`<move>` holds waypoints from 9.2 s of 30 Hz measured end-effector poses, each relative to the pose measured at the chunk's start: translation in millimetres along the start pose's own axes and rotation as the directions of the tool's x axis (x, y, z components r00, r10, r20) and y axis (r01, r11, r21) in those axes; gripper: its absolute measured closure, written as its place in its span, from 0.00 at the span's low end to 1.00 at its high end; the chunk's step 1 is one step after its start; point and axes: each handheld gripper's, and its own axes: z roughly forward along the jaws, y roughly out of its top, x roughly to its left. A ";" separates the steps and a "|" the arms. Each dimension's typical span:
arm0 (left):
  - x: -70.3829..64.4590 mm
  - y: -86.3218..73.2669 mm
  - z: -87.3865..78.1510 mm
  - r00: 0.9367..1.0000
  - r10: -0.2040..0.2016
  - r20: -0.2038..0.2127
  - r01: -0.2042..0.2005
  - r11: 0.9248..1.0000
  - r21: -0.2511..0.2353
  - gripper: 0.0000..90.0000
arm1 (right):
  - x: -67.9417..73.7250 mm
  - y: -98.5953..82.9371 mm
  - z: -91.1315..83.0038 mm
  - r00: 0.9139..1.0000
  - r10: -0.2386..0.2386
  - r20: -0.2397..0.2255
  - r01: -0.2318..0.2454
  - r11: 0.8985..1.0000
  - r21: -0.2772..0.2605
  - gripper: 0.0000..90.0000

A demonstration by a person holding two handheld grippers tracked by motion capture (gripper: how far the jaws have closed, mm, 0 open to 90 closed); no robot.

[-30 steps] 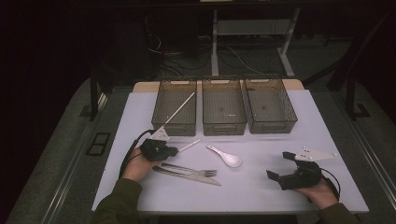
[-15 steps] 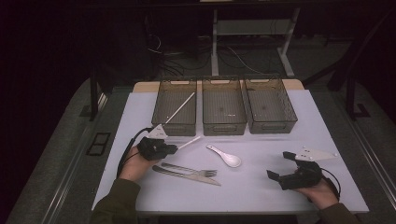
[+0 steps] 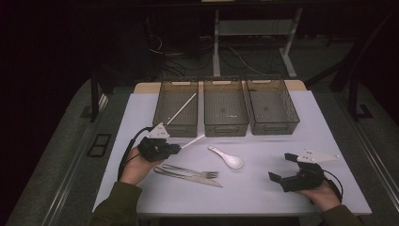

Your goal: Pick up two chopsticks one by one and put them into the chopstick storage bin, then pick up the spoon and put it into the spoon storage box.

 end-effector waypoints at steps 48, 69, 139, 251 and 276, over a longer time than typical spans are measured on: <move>63.7 78.1 -17.9 0.977 -0.164 -0.136 0.150 0.982 -0.112 0.94 | 2.3 -4.1 4.9 0.999 0.039 -0.033 -0.040 0.999 -0.008 0.01; 115.6 108.9 22.0 0.967 -0.183 -0.176 0.163 0.979 -0.122 0.94 | 0.6 -3.8 3.8 0.998 0.046 -0.042 -0.047 0.999 -0.019 0.01; 79.8 109.3 13.2 0.984 -0.167 -0.068 0.156 0.977 -0.143 0.47 | 1.3 -2.6 2.3 0.998 0.047 -0.039 -0.048 0.999 -0.025 0.01; -57.3 -33.7 5.4 0.997 -0.061 0.041 0.069 0.972 -0.223 0.00 | 19.4 70.0 59.2 0.976 0.049 -0.213 -0.046 0.999 0.018 0.01; -56.8 -34.3 6.3 0.997 -0.053 0.048 0.063 0.971 -0.229 0.00 | 29.7 89.5 102.0 0.968 0.015 -0.249 0.008 0.996 0.093 0.01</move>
